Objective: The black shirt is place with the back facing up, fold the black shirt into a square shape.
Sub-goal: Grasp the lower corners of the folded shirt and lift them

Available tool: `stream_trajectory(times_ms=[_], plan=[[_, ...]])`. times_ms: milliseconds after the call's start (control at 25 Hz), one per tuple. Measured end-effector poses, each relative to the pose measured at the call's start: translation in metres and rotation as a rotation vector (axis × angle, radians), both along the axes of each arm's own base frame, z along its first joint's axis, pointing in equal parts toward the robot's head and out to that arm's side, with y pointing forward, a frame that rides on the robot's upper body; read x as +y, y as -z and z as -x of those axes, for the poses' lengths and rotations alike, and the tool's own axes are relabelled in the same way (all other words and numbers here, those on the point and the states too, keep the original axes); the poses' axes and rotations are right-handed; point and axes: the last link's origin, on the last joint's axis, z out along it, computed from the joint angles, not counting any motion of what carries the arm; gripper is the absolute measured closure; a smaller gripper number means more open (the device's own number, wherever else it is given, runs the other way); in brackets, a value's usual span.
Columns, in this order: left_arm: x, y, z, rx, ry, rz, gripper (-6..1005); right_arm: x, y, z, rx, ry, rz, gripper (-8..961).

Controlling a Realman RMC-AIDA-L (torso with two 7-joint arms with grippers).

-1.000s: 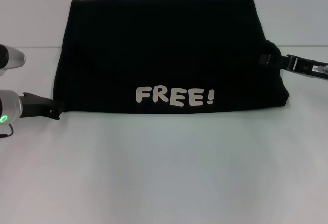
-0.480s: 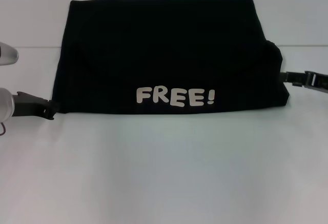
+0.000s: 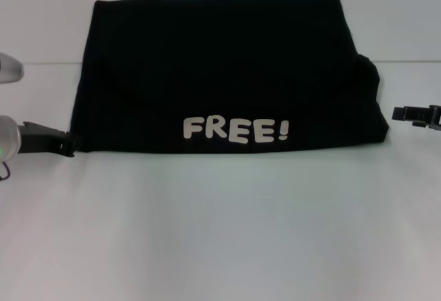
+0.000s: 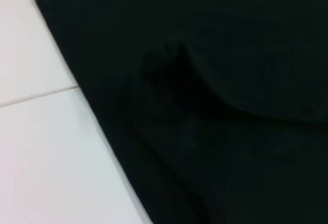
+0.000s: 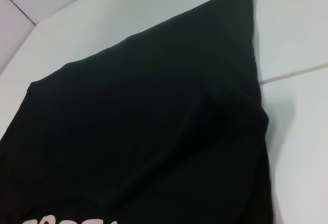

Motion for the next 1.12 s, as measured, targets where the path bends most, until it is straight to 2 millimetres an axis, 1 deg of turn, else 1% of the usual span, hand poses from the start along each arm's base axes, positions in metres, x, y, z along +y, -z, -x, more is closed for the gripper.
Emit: stream_trajectory(times_ms=[120,320,520,760,1120], plan=[[0.002,-0.001,-0.001,-0.013,-0.016,-0.014,967,0.000,0.001,0.001,0.001,-0.002,0.002,340],[0.002,0.000,0.000,-0.012,-0.020,-0.018,812,0.001,0.004,0.003,0.002,-0.009,0.005,341],[0.001,0.008,-0.002,-0.005,-0.012,0.012,546,0.002,0.004,0.004,0.002,-0.012,0.006,342],[0.000,0.015,-0.007,0.011,0.007,0.042,340,0.002,0.005,0.005,0.002,-0.016,0.007,343],[-0.001,0.019,-0.007,0.042,0.017,0.069,280,0.003,0.005,0.006,0.004,-0.017,0.005,345]])
